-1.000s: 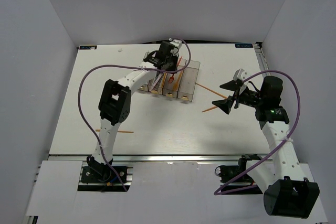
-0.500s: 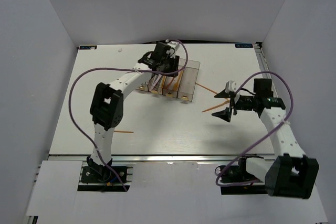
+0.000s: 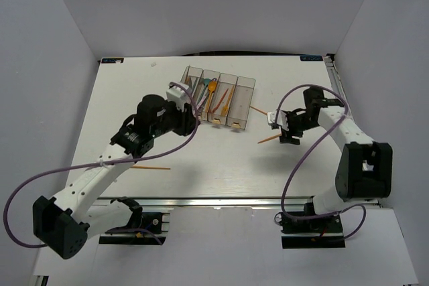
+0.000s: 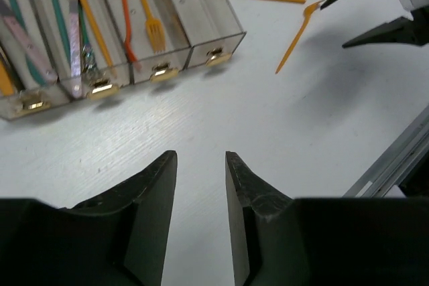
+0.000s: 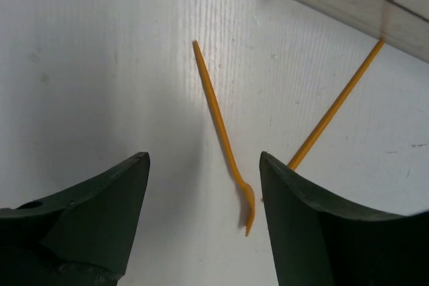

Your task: Sort the eating utensils into containers

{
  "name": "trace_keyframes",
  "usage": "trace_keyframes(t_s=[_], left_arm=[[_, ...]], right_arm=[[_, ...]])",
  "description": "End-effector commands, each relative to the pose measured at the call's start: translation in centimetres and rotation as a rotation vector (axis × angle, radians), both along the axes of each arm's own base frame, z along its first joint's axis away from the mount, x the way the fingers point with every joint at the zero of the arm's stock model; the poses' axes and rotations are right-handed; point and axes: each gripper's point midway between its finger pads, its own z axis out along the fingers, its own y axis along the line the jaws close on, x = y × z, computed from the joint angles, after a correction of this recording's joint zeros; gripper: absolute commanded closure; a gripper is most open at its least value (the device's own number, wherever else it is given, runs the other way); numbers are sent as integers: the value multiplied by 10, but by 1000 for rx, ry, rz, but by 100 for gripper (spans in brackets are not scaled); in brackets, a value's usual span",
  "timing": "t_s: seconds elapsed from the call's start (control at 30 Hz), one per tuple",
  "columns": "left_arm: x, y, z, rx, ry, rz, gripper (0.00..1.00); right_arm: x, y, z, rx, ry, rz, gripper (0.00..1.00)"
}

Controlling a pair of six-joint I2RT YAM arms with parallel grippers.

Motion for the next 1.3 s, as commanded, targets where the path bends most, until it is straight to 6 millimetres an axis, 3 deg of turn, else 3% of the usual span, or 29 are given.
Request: trace_keyframes(t_s=[0.0, 0.13, 0.3, 0.57, 0.73, 0.77, 0.97, 1.07, 1.2, 1.23, 1.27], left_arm=[[-1, 19, -9, 29, -51, 57, 53], [-12, 19, -5, -1, -60, 31, 48], [-17, 19, 6, -24, -82, 18, 44], [-22, 26, 18, -51, -121, 42, 43], [-26, 29, 21, -65, -144, 44, 43], [-26, 29, 21, -67, -148, 45, 43], [-33, 16, 24, -148, -117, -5, 37], [-41, -7, 25, -291, 8, -63, 31], [-40, -32, 34, -434, 133, -122, 31], [-40, -39, 45, -499, 145, -139, 33], [-36, -42, 46, -508, 129, -150, 35]], right_arm=[[34, -13, -9, -156, -52, -31, 30], [49, -16, -31, -199, -27, -57, 31], [66, -20, -44, -241, 10, -87, 40], [58, -24, -81, -327, 111, -88, 62], [44, -21, -84, -338, 130, -60, 76], [36, -17, -85, -325, 140, -36, 82], [-7, 10, -53, -210, 118, 41, 91], [-21, 35, -9, -57, 157, -60, 98], [-42, 75, 44, 200, 286, -115, 100], [-52, 91, 65, 318, 350, -110, 100], [-60, 97, 71, 361, 414, -119, 100]])
